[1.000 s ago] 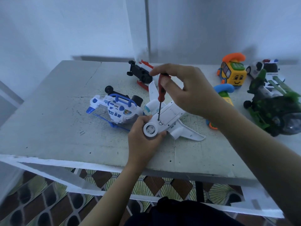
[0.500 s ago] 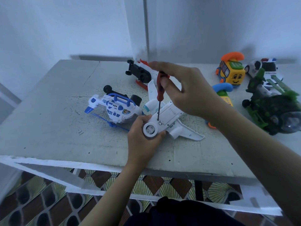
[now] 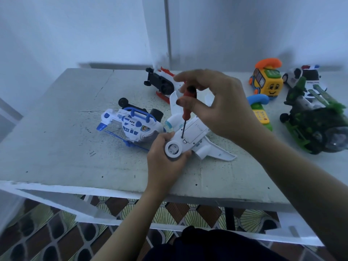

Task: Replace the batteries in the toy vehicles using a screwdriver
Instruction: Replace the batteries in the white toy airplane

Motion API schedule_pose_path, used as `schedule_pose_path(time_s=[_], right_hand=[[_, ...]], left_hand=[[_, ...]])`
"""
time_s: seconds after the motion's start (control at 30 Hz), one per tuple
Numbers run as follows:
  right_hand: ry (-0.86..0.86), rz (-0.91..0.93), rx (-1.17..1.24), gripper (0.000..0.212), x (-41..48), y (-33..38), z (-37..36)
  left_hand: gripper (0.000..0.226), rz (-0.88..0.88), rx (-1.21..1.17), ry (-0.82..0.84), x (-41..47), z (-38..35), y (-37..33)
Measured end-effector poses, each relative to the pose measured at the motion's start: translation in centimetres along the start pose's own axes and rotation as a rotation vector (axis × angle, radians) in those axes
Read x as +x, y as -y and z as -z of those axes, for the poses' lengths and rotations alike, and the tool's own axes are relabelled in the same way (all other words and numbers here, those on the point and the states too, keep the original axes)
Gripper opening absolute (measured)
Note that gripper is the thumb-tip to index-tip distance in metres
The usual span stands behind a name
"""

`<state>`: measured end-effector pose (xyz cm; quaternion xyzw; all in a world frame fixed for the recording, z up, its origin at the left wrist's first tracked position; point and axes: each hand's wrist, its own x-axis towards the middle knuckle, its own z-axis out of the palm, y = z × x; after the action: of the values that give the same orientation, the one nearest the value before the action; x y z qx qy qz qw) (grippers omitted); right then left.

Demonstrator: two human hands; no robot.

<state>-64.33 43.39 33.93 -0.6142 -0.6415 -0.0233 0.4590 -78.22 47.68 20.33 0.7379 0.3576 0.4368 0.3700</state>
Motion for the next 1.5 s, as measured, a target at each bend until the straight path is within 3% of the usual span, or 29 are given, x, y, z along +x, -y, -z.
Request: schedule_pose_path(time_s=[0.3, 0.5, 0.67, 1.03, 1.5], right_hand=[[0.187, -0.003, -0.11, 0.035, -0.7, -1.0, 2.2], [0.401, -0.104, -0.349, 0.031, -1.8, -1.9, 4.2], [0.567, -0.222, -0.328, 0.025, -4.3, -1.5, 4.9], [0.414, -0.331, -0.184, 0.018, -7.2, -2.8, 4.1], [0.443, -0.367, -0.395, 0.029, -9.7, -2.9, -0.3]], left_hand=[[0.048, -0.036, 0.17, -0.026, 0.4, -0.2, 0.2], [0.047, -0.028, 0.186, -0.056, 0.1, -1.0, -0.2], [0.049, -0.051, 0.177, -0.019, -0.5, -1.0, 0.0], [0.052, 0.064, 0.256, -0.054, 0.4, -2.9, -1.8], [0.047, 0.095, 0.305, -0.16, 1.7, -4.9, -2.3]])
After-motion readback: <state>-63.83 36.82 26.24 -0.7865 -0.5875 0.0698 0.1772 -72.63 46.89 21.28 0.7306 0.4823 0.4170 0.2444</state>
